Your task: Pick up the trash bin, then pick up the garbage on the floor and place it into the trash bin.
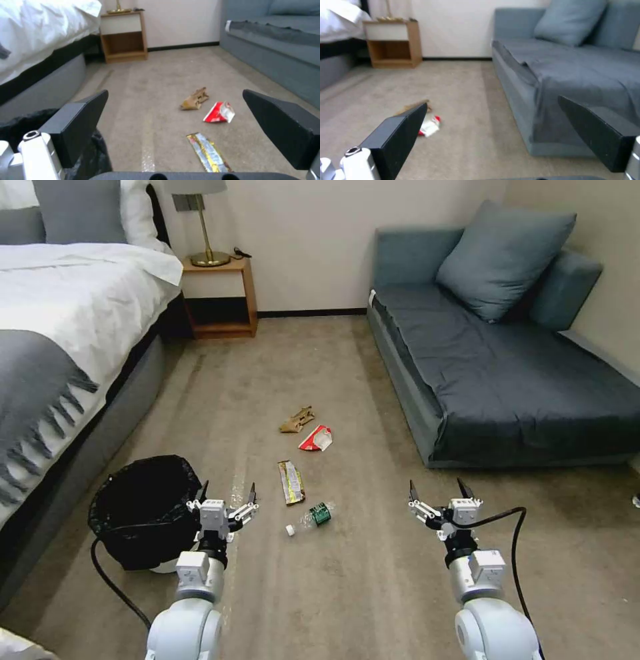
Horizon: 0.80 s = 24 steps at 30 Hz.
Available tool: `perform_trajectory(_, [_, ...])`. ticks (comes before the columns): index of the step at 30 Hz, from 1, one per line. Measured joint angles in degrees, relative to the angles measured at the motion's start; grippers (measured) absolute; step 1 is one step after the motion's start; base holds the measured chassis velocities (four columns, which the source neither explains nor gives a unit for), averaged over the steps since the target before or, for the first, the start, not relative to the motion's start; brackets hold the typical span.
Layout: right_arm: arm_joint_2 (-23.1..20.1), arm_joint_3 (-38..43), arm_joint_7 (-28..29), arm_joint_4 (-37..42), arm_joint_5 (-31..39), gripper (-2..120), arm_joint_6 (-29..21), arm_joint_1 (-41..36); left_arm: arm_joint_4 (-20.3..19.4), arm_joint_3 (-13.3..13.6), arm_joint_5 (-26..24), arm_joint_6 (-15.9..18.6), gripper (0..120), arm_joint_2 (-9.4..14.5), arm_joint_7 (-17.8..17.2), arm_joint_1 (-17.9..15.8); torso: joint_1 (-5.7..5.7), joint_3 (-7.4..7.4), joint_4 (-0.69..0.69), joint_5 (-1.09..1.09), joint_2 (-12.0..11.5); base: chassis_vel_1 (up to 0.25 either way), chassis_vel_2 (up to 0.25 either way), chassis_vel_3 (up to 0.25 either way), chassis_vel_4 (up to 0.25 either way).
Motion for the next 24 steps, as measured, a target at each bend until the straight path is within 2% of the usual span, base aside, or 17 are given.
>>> perform_trajectory(1, [0.0,0.0,0.0,0.0,0.0,100,0.0,0.0,0.0,0.0,0.0,0.0,100,0.0,0.0,0.0,0.0,0.0,0.0,0.0,0.0,0.0,0.0,0.0,0.0])
perform_trajectory(2, [0.72,-1.14,-0.02,1.23,-1.23,100,2.21,-1.86,-1.1,-0.42,-0.08,-1.0,100,-0.01,-0.2,1.21,0.0,0.0,-0.04,-0.07,0.0,0.0,0.0,0.0,0.0])
perform_trajectory(5, [2.48,-3.85,0.17,4.23,-4.31,100,7.79,-6.31,-5.38,-3.04,-0.59,-5.22,100,-0.05,-1.42,5.96,0.0,0.0,-0.03,-0.01,0.0,0.0,0.0,0.0,0.0])
perform_trajectory(6, [2.48,-3.85,0.17,4.23,-4.31,100,7.79,-6.31,-5.38,-3.04,-0.59,-5.22,100,-0.05,-1.42,5.96,0.0,0.0,-0.03,-0.01,0.0,0.0,0.0,0.0,0.0])
perform_trajectory(7, [3.53,-5.4,0.33,6.12,-6.17,100,11.2,-9.01,-8.32,-4.86,-0.99,-8.24,100,-0.11,-2.32,9.4,0.0,0.0,-0.01,-0.03,0.0,0.0,0.0,0.0,0.0])
perform_trajectory(9, [4.45,-6.89,0.41,7.69,-7.78,100,14.16,-11.37,-10.81,-6.37,-1.31,-10.76,100,-0.15,-3.04,12.13,0.0,0.0,-0.01,-0.02,0.0,0.0,0.0,0.0,0.0])
perform_trajectory(10, [5.19,-8.08,0.56,8.72,-8.97,100,16.35,-13.13,-13.58,-8.0,-1.66,-13.52,100,-0.18,-3.79,15.26,-0.01,-0.01,-0.01,-0.02,0.01,0.0,0.0,0.0,0.0])
perform_trajectory(15, [5.34,-8.44,0.82,8.49,-9.01,100,16.73,-13.46,-14.29,-7.31,-1.97,-15.72,100,0.18,-2.3,17.56,0.0,-0.01,-0.02,-0.01,0.01,0.0,0.0,0.0,0.0])
perform_trajectory(24, [5.36,-8.34,0.89,8.14,-8.29,100,15.68,-13.17,-13.44,-6.67,-2.08,-15.09,100,0.82,-1.78,17.5,0.0,0.0,-0.02,-0.02,0.01,0.0,0.0,0.0,0.0])
